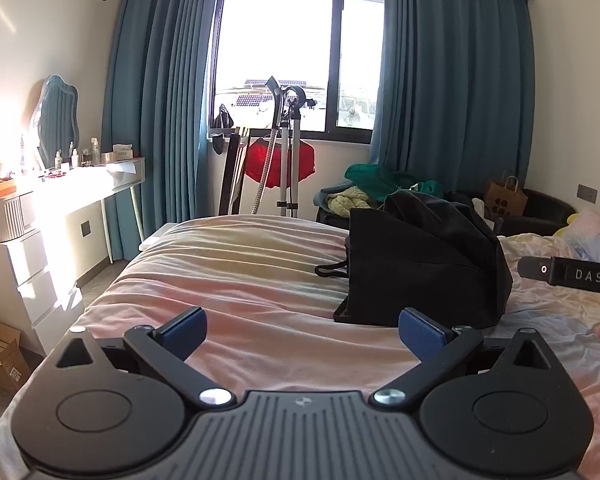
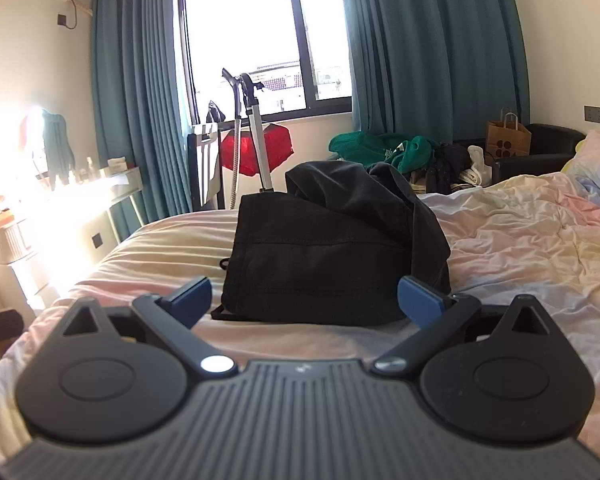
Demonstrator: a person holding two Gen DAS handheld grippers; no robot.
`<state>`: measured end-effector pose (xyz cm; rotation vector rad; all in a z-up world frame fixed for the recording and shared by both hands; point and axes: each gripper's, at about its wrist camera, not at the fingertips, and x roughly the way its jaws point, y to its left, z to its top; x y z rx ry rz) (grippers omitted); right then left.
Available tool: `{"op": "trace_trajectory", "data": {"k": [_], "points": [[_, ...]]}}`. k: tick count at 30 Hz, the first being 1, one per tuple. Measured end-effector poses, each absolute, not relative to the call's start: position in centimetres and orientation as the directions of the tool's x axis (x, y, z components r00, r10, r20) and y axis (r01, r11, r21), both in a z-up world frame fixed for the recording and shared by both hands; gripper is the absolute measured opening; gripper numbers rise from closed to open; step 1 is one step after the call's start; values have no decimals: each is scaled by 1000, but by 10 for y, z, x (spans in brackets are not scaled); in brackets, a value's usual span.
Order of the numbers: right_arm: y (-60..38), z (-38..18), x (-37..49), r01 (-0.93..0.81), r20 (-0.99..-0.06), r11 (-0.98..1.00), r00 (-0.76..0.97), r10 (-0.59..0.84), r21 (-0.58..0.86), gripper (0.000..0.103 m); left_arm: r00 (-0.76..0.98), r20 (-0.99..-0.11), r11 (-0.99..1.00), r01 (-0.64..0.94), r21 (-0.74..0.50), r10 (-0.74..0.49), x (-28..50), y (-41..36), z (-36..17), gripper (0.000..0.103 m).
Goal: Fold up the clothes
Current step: 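Reach the right gripper to the black sweatpants and grasp a fold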
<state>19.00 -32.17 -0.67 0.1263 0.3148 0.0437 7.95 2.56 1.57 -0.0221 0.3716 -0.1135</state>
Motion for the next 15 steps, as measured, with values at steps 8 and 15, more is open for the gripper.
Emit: {"op": "trace_trajectory", "data": {"k": [8, 15], "points": [[-323, 5, 373, -14, -288, 1000, 957, 15, 6, 98, 904, -419, 995, 59, -74, -85, 133, 59, -53, 103], [-320, -13, 515, 2, -368, 995, 929, -39, -99, 85, 894, -441, 996, 53, -79, -82, 179, 67, -102, 102]]}}
